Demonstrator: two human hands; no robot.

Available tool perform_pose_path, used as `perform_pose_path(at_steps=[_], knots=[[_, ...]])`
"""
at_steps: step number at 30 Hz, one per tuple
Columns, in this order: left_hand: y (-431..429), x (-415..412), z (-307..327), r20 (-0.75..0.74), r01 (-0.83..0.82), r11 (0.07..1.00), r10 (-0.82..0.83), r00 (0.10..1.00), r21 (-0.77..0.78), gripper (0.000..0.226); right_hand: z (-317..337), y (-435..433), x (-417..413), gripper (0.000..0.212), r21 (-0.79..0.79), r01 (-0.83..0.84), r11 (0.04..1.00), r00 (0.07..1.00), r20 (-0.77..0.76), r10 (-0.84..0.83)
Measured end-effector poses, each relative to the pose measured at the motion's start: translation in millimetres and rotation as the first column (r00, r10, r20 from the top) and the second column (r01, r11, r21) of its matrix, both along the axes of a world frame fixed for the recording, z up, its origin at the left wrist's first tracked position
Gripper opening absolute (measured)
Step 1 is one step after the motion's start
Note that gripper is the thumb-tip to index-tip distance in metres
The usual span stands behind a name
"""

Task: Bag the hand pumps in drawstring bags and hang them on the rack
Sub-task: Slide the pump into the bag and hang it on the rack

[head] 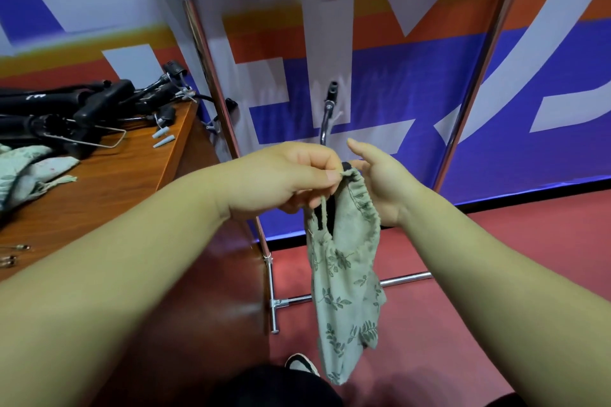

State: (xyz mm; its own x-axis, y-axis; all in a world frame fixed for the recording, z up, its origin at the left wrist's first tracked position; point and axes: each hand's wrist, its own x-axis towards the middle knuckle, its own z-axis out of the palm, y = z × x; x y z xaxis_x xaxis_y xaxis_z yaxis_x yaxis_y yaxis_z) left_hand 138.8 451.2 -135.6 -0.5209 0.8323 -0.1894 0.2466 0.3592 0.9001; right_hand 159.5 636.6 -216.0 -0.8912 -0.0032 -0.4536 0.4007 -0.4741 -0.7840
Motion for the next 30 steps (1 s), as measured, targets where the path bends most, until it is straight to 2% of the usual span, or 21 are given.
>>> perform_pose_path(at_steps=[1, 4, 6, 9, 13, 15, 17, 21, 25, 27, 30], knots=[[-0.8, -0.4, -1.0, 0.008, 0.019, 1.000, -0.019, 1.000, -0.004, 0.021, 0.3, -5.4, -4.3, 0.084, -0.027, -0.031, 0.999, 1.000, -0.001, 0.031], [-3.0, -3.6, -4.4, 0.020, 0.021, 1.000, -0.021, 1.000, -0.006, 0.019, 8.3, -16.7, -8.8, 0.042, -0.046, -0.061, 0.997, 0.997, -0.052, 0.059], [-5.1, -6.9, -5.7, 0.023, 0.002, 1.000, -0.003, 1.000, 0.017, 0.020, 10.8, -18.5, -8.0, 0.045, -0.074, -0.075, 0.994, 0.987, -0.146, 0.063], [-6.9, -9.9, -7.5, 0.020, -0.020, 0.999, 0.020, 1.000, 0.032, 0.019, 12.5, -12.4, -8.7, 0.025, -0.061, -0.011, 0.998, 0.955, -0.297, -0.008], [-6.3, -11.0, -9.2, 0.022, -0.091, 0.994, 0.090, 0.996, 0.059, 0.018, 14.1, -1.8, -1.0, 0.027, 0.001, 0.109, 0.994, 0.913, -0.396, -0.100], [-6.1, -11.4, -9.8, 0.016, -0.151, 0.984, 0.150, 0.989, 0.094, 0.017, 14.5, 6.9, 9.5, 0.041, -0.059, 0.078, 0.995, 0.890, -0.446, -0.096], [-5.0, -11.1, -10.4, 0.022, -0.194, 0.971, 0.193, 0.981, 0.138, 0.017, 16.1, 8.7, 19.0, 0.044, -0.092, 0.064, 0.994, 0.866, -0.489, -0.101], [-0.2, -8.2, -11.7, 0.052, -0.234, 0.954, 0.228, 0.972, 0.187, 0.017, 16.3, -4.1, 22.5, 0.012, 0.177, 0.269, 0.947, 0.807, -0.579, -0.121], [-0.1, -5.9, -9.6, 0.070, -0.222, 0.953, 0.212, 0.975, 0.204, 0.016, 21.5, -11.3, 26.0, 0.032, 0.271, 0.313, 0.910, 0.780, -0.620, -0.084], [-0.6, -6.0, -8.9, 0.058, -0.223, 0.954, 0.216, 0.975, 0.200, 0.016, 23.4, -9.6, 28.2, 0.030, 0.379, 0.298, 0.876, 0.763, -0.646, 0.020], [-0.6, -5.7, -8.5, 0.023, -0.223, 0.957, 0.223, 0.975, 0.187, 0.017, 27.8, -4.7, 30.6, 0.031, 0.444, 0.265, 0.856, 0.758, -0.644, 0.099]])
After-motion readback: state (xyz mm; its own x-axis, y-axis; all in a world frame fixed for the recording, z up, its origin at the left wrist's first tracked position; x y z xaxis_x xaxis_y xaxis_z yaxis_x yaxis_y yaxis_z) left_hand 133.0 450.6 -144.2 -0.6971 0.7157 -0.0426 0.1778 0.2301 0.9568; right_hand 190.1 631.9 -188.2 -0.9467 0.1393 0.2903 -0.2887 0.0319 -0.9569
